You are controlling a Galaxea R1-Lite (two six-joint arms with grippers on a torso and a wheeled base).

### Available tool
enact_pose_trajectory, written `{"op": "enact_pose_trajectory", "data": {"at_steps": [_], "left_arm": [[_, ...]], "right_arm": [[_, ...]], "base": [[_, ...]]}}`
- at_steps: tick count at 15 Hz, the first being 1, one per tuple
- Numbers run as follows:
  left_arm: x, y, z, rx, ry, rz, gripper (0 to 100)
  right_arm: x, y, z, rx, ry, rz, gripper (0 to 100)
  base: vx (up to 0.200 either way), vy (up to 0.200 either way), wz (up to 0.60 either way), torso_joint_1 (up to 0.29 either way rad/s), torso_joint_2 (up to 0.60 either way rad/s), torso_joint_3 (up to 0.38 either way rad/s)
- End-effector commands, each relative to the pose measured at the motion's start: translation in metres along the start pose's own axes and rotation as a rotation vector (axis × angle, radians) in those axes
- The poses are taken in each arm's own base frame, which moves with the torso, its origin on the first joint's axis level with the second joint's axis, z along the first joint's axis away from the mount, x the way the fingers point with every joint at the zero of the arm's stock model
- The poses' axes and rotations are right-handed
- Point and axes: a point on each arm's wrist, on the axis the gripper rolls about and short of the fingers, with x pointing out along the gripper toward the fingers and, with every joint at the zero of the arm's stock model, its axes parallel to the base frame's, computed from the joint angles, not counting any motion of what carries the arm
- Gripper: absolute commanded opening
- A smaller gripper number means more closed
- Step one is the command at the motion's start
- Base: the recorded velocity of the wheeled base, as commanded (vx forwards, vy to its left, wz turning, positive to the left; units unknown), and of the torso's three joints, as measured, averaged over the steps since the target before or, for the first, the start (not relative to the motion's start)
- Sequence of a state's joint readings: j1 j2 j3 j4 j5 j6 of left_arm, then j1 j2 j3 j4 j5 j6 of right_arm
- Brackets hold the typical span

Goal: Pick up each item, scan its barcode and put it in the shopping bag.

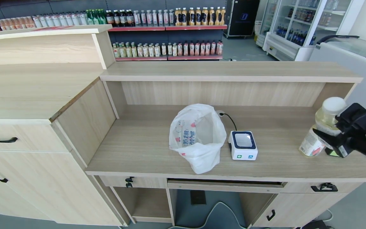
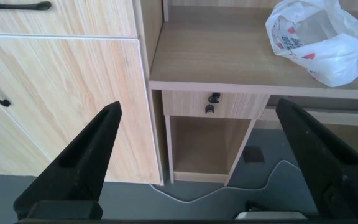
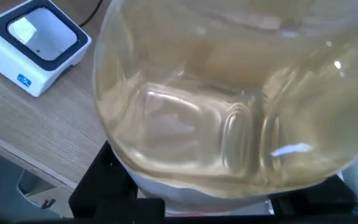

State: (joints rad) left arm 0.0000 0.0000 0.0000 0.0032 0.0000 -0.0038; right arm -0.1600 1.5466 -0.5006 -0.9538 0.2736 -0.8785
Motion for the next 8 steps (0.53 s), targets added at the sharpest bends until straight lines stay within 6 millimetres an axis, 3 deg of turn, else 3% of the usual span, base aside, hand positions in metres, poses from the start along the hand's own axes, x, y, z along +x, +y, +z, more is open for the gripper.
{"op": "enact_pose_trajectory", "data": {"at_steps": [1,2,8], "left_arm": [[0.0,0.0,0.0,-0.001,0.0,0.0,100],[0.0,0.0,0.0,-0.001,0.0,0.0,100],[0.0,0.0,0.0,-0.001,0.0,0.0,100]], "right_arm": [[0.005,-0.001,-0.012,-0.03,0.019,-0.003,0],[0.01,-0.001,-0.012,-0.039,-0.022,0.009,0],[0.04,0.0,-0.023,-0.143,-0.098,-0.063,0]], "base": [[0.0,0.0,0.0,0.0,0.0,0.0],[0.0,0.0,0.0,0.0,0.0,0.0],[0.0,0.0,0.6,0.003,0.0,0.005]]}}
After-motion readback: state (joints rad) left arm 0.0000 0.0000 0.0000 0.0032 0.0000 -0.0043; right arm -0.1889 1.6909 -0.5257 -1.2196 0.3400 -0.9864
